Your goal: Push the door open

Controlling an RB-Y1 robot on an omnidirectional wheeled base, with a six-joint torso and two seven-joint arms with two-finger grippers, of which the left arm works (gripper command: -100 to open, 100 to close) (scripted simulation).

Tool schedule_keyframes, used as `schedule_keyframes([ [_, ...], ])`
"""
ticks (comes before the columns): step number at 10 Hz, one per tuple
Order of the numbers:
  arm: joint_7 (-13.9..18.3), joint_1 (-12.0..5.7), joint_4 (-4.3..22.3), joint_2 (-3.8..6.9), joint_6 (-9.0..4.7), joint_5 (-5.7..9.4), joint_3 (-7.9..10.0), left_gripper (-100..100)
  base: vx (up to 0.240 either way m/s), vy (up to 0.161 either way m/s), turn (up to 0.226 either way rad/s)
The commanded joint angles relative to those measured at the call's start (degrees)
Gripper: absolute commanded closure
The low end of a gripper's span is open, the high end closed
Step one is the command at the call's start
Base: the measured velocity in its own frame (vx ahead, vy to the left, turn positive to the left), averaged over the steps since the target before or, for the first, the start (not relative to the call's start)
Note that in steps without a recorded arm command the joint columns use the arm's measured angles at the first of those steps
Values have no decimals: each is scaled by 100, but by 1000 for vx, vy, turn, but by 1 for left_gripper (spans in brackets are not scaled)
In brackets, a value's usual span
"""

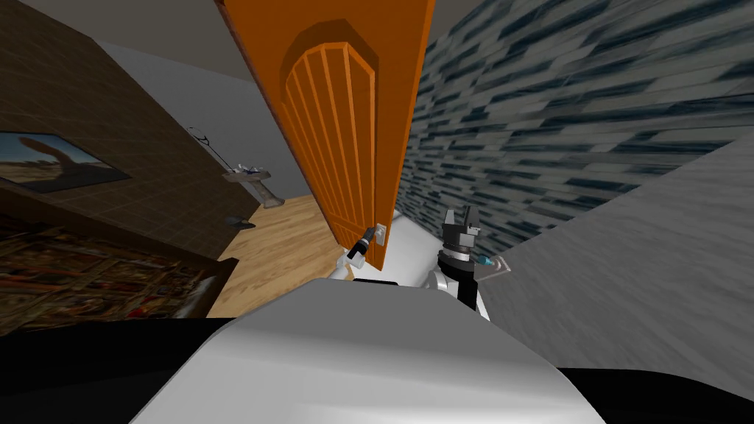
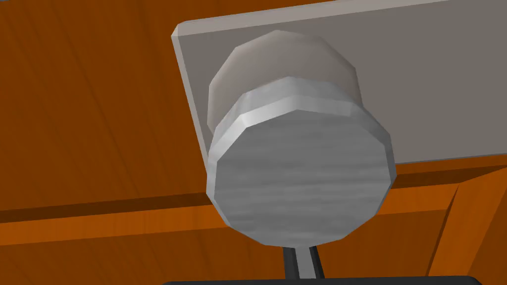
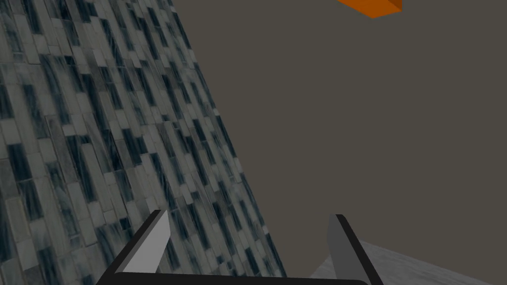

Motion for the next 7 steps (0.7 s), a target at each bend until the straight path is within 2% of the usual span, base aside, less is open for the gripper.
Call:
schedule_keyframes([
  [1,-82,37,-46,30,0,46,-44,100,227,-67,145],
  [2,-39,54,-106,28,26,54,-94,-100,-18,-8,50],
  [7,-17,130,-293,17,93,118,-266,-100,-206,50,-7],
])
